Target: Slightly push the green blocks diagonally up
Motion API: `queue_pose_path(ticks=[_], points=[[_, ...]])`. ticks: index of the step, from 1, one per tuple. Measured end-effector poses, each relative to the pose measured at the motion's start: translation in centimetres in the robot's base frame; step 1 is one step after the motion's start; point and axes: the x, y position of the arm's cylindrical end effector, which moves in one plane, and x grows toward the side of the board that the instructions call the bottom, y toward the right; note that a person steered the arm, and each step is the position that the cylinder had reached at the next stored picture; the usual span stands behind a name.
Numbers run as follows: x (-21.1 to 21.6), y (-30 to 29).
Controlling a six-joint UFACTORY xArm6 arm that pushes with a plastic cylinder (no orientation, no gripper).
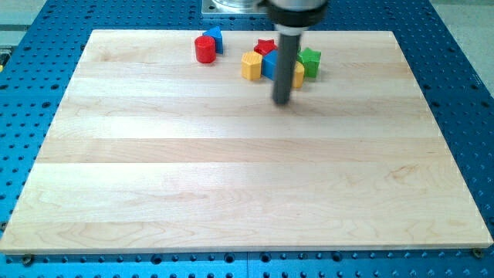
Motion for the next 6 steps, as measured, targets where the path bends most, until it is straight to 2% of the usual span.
queue_pose_path(ticks=[1, 2, 3, 5, 6], points=[[0.8, 5.9], [-2.9, 9.9], [-5.5, 9.9], [-5.5, 8.0], [-4.3, 11.4]])
